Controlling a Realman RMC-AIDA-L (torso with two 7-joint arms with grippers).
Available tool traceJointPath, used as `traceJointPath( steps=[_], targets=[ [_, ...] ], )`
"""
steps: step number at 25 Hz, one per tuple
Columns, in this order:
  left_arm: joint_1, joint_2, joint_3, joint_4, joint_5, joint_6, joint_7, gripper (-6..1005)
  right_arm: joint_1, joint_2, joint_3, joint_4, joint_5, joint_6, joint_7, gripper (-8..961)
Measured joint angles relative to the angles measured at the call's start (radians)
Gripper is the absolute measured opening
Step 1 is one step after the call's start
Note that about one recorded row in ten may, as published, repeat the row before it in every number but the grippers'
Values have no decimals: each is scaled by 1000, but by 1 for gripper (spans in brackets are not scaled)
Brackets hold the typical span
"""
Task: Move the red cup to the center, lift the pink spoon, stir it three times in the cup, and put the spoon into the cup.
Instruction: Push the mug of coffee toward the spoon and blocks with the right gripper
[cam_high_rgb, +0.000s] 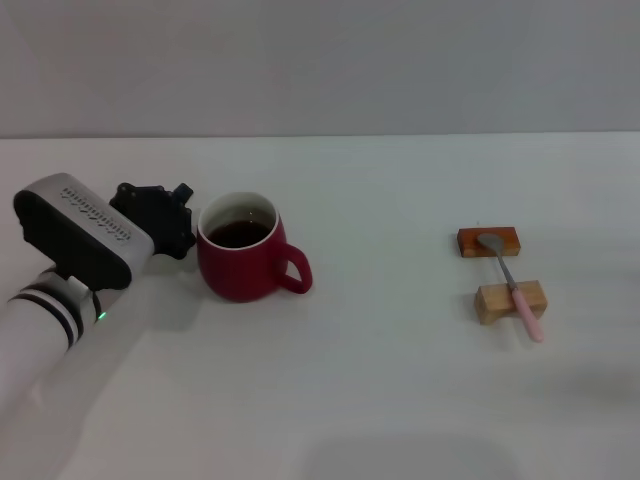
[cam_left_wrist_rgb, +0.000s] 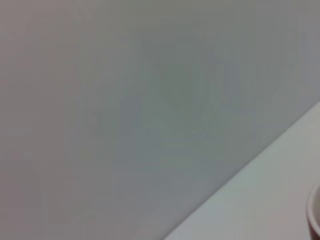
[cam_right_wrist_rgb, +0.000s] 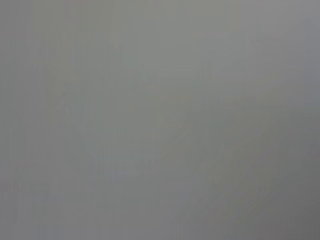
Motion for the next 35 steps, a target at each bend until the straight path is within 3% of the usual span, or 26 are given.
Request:
traceJointPath(
  steps=[9, 25, 31, 33, 34, 35],
  targets=[
    [6, 0, 117, -6, 1, 7, 51, 43, 3, 0, 0, -3, -1, 0, 0, 620],
    [37, -6, 204, -73, -1, 24, 40, 52, 5, 0, 0, -5, -1, -2, -1, 620],
    [42, -7, 161, -73, -5, 24, 39, 56, 5, 0, 0, -5, -1, -2, -1, 619],
    [45, -7, 90, -68, -7, 24, 38, 57, 5, 0, 0, -5, -1, -2, -1, 618],
    [49, -6, -10, -65, -8, 23, 37, 58, 5, 0, 0, -5, -1, -2, -1, 618],
    [49, -6, -10, -65, -8, 23, 37, 58, 5, 0, 0, -5, -1, -2, -1, 618]
  ],
)
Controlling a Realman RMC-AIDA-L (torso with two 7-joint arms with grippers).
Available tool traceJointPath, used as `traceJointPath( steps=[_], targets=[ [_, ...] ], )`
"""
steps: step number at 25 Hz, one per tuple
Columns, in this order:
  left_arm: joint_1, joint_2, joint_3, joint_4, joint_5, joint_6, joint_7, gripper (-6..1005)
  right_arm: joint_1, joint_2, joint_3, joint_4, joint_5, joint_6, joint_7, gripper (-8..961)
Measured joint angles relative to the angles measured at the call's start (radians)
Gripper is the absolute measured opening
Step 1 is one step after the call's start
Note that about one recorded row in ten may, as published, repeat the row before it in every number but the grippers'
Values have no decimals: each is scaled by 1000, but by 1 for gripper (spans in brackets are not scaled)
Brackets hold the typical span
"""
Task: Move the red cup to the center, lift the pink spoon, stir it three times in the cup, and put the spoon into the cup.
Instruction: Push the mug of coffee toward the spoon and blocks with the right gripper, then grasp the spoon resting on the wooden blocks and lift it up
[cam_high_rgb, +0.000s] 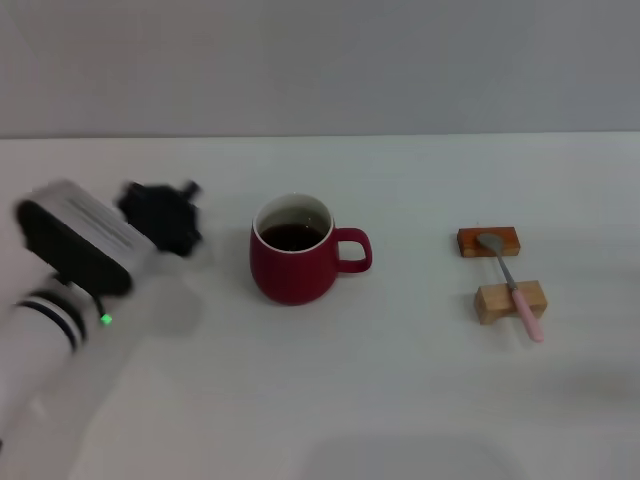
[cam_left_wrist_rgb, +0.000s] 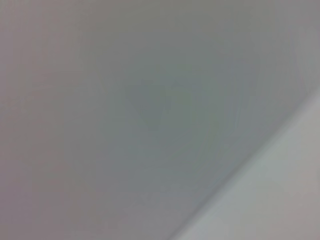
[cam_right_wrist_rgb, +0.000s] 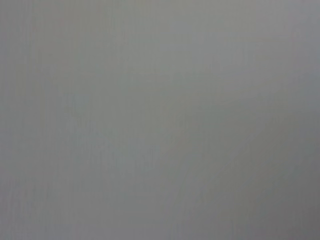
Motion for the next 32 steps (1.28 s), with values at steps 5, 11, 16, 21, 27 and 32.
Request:
traceJointPath(
  steps=[5, 11, 16, 21, 27, 32],
  targets=[
    [10, 6, -279, 2, 1, 12, -23, 61, -6, 1, -2, 3, 0, 0, 0, 620],
    [7, 11, -537, 7, 1, 17, -39, 65, -11, 2, -6, 7, 0, 0, 0, 619],
    [30, 17, -690, 7, 1, 18, -116, 68, -12, 2, -9, 8, 0, 0, 0, 618],
    [51, 21, -692, 16, 3, 18, -152, 71, -14, 3, -9, 8, 0, 0, 0, 621],
    [65, 16, -694, 22, 2, 27, -172, 75, -13, 3, -7, 8, 0, 0, -5, 620],
    [62, 18, -698, 22, 2, 13, -178, 132, -10, 2, -9, 9, 0, 1, -8, 620]
  ],
)
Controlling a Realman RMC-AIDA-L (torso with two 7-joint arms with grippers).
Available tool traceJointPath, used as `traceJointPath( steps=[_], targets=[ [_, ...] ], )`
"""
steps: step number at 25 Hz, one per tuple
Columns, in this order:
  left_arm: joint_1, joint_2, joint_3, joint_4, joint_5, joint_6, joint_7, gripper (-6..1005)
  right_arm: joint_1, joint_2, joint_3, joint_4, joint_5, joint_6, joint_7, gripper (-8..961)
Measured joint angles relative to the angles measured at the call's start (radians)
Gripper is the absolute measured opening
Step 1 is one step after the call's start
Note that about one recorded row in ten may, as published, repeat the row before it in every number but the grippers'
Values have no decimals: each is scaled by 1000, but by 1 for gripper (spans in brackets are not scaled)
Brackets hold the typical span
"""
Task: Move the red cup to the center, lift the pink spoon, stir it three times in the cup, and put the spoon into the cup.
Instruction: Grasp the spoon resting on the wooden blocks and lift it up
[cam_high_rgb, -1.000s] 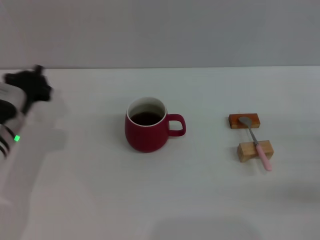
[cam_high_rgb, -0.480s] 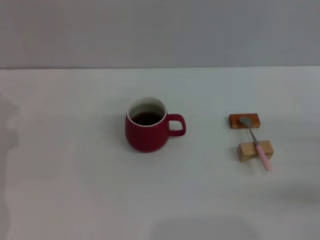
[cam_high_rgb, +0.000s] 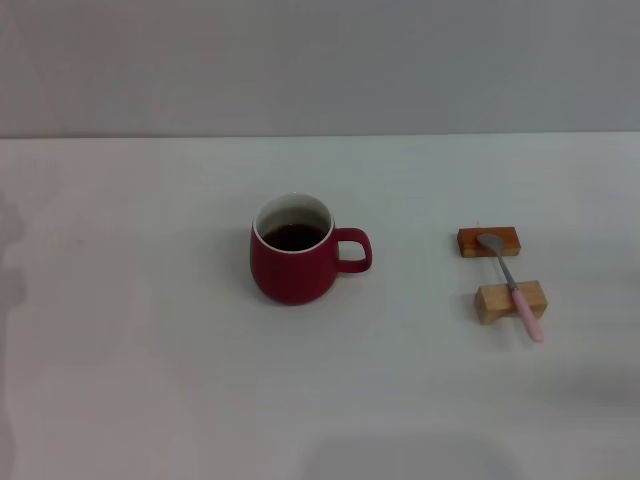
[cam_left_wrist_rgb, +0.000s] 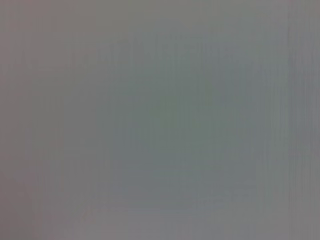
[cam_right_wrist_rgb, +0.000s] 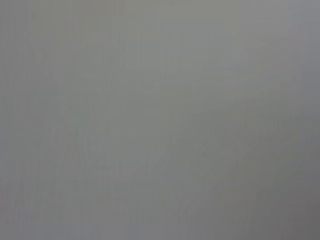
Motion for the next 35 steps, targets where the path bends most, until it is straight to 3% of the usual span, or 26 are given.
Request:
traceJointPath(
  steps=[3, 6, 17, 21, 22, 35],
  targets=[
    [-3, 0, -4, -1, 0, -4, 7, 297, -1, 0, -3, 5, 0, 0, 0, 620],
    [-7, 0, -13, -3, -1, -9, 7, 533, -15, 1, -13, 29, 0, 3, -1, 620],
    [-29, 2, -25, -4, -1, -10, 11, 758, -246, 3, -176, 398, 0, 87, -116, 619],
    [-29, 3, -25, -7, -1, -10, 11, 829, -308, 1, -213, 498, 0, 151, -136, 619],
    [-29, 4, -25, -9, -1, -8, 13, 847, -351, 0, -239, 562, -8, 213, -145, 619],
    [-34, 19, -34, -9, -1, -4, 23, 847, -439, -3, -415, 667, -47, 359, -205, 619]
  ],
)
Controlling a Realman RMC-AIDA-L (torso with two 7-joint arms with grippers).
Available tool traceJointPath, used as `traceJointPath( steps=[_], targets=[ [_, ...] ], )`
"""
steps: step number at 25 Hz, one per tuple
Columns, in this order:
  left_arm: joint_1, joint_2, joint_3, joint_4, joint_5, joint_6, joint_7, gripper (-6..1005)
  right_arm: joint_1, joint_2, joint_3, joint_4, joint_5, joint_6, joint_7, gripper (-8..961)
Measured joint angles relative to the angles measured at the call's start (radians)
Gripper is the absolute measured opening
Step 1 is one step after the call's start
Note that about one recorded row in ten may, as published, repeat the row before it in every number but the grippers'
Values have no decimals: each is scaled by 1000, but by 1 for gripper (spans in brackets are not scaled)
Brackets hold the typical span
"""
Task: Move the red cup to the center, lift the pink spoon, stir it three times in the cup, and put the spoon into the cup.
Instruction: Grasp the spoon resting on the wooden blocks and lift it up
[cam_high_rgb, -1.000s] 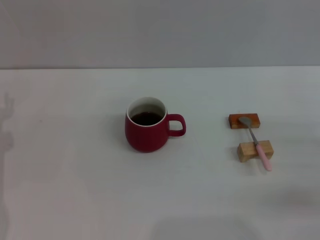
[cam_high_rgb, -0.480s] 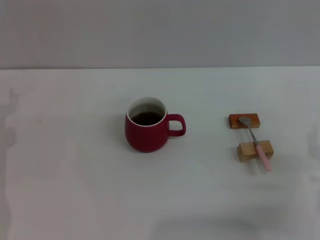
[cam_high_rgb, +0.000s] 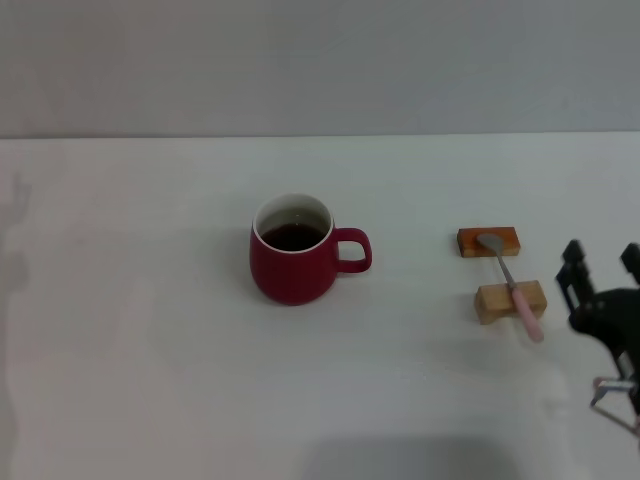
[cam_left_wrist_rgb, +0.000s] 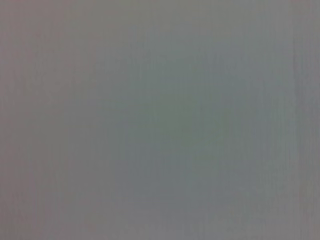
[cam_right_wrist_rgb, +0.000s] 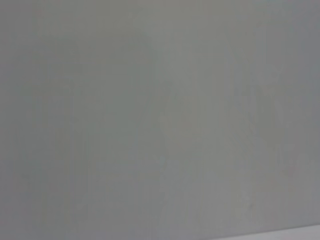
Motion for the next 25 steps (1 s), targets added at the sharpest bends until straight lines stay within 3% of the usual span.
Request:
traceJointPath(
  steps=[12, 25],
  targets=[
    [10, 13, -6, -1, 1, 5, 1, 843, -133, 4, -156, 61, 31, -11, -173, 618],
    [13, 17, -7, -2, 1, 20, 1, 843, -124, 3, -249, -34, 114, -109, -167, 618]
  ],
)
